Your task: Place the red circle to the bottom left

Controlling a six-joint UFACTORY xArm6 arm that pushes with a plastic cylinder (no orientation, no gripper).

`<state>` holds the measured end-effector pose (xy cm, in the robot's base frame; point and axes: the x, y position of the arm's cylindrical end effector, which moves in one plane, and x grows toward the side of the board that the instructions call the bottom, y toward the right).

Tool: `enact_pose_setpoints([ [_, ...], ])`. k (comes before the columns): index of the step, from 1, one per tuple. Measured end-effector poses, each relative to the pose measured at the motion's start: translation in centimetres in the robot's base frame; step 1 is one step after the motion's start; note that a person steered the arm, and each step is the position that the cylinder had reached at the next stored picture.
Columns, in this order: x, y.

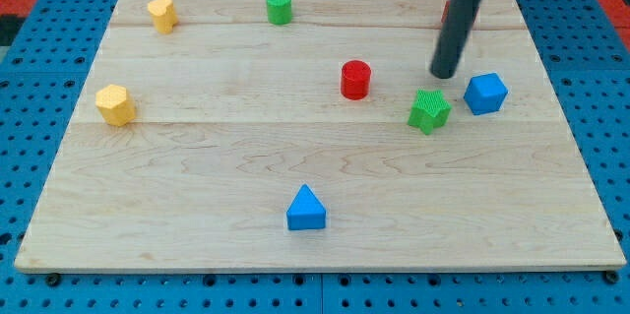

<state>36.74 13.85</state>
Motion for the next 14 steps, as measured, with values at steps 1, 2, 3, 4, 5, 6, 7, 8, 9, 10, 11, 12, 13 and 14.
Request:
enact_pose_setpoints([
  [1,0.2,-7.0],
  [2,1.8,-11.6],
  [3,5.6,-15.7],
  [4,6.0,-21.6],
  [5,5.5,-22.0],
  [6,7.5,-29.3],
  [7,8.7,-30.9],
  [8,8.0,-32.4],
  [9,10.2,-33.5],
  [10,14.0,-35.1],
  [11,15.0,-35.5],
  [12,15.0,-30.9],
  [13,13.9,-22.0],
  [14,10.2,-19.3],
])
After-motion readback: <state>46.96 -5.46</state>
